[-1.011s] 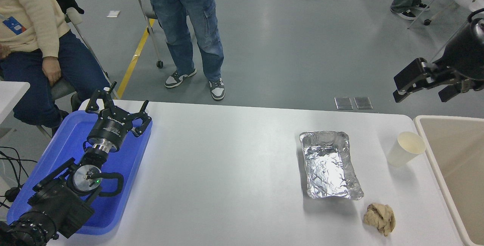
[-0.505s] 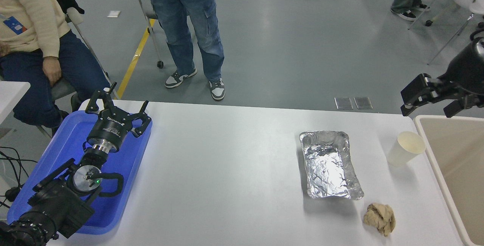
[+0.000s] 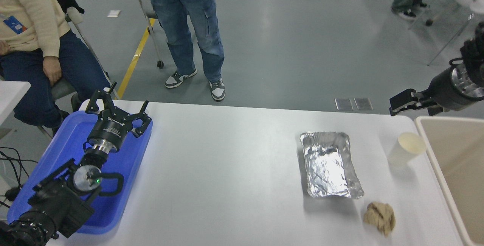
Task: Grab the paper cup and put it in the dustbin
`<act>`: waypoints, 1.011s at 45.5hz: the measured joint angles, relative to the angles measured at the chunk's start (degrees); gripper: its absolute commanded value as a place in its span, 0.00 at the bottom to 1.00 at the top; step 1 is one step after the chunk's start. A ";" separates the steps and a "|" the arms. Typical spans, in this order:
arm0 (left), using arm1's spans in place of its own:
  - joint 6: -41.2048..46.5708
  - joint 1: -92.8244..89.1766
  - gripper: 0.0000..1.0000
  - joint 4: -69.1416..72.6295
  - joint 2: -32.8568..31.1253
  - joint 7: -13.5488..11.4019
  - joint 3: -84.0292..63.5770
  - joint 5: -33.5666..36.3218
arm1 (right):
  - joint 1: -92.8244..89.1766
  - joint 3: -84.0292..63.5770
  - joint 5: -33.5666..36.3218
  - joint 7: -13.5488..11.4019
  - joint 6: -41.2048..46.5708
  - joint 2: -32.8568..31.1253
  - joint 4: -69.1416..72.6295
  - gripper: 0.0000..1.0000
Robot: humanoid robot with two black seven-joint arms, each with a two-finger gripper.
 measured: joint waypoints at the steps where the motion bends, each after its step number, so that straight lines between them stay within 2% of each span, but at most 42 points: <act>1: 0.00 0.00 1.00 0.00 0.00 0.00 0.00 0.01 | -0.87 0.27 0.23 0.01 -0.18 -0.20 -0.69 1.00; 19: 0.00 0.02 1.00 0.00 0.00 0.00 0.00 -0.01 | -14.55 3.15 2.28 0.01 -5.93 -0.38 -14.88 1.00; 32: 0.00 -0.01 1.00 0.00 0.00 0.00 -0.01 -0.01 | -21.75 4.23 2.90 -0.24 -9.48 0.45 -19.90 1.00; 39: 0.00 -0.03 1.00 0.00 0.00 0.00 -0.01 -0.01 | -25.71 6.70 3.06 -1.12 -10.56 0.42 -22.34 1.00; 46: 0.01 -0.02 1.00 0.00 0.00 0.00 -0.01 -0.01 | -29.76 9.65 3.15 -3.12 -13.08 0.29 -24.79 1.00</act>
